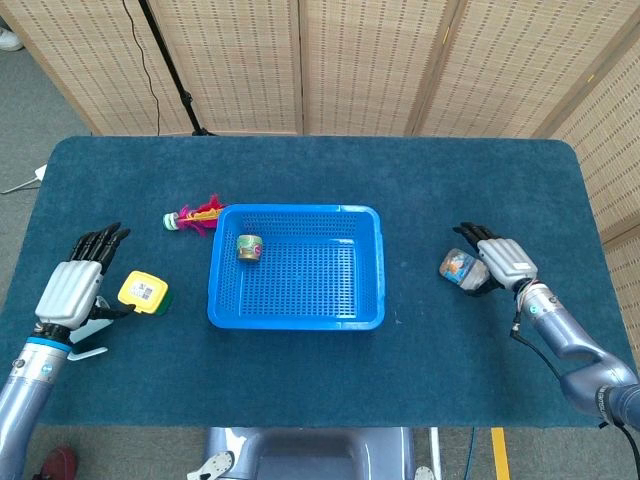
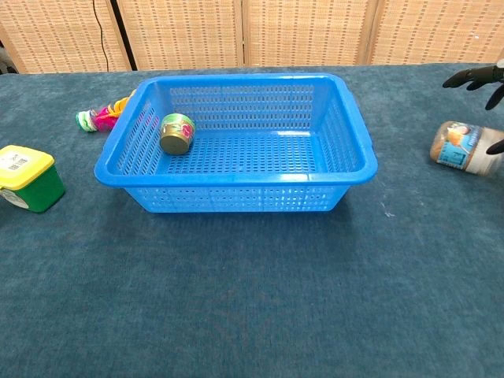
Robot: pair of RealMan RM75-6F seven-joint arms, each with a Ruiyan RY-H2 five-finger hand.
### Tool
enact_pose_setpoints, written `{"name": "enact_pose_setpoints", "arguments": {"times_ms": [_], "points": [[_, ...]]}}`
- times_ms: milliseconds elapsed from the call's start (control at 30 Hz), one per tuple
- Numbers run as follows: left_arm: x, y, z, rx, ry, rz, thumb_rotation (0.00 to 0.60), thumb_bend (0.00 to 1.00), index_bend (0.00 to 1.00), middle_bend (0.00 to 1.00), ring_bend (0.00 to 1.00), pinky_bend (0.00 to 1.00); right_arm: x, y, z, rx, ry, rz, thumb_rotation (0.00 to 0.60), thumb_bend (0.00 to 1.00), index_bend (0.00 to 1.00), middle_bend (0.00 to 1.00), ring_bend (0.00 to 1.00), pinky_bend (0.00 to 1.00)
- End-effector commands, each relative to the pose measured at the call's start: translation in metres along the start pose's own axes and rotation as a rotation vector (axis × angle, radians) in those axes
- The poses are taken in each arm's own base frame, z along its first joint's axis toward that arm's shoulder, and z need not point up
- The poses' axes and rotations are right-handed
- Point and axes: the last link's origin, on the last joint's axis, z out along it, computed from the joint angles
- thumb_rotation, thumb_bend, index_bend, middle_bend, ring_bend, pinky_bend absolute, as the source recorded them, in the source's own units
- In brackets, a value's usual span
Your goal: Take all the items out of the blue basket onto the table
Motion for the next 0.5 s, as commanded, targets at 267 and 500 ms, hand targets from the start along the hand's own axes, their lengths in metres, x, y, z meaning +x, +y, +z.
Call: {"name": "enact_pose_setpoints", "arguments": {"times_ms": [267,500], "points": [[0.01,0.054,0.035,-0.181,-0.1,0.038,0.6,0.22,0.0,0.0,0.0,0.0,0.035,-0.009,-0.063,0.089,0.191,0.014,0.6,0.0,0.0,0.0,0.0,0.01],[0.006,0.105,0.072,-0.298,-0.182,0.071,0.6,0.22,0.0,0.0,0.0,0.0,0.02,0.011,-0.125,0.054,0.295,-0.029,0.6,0.0,0.01,0.0,0.0,0.05]]}}
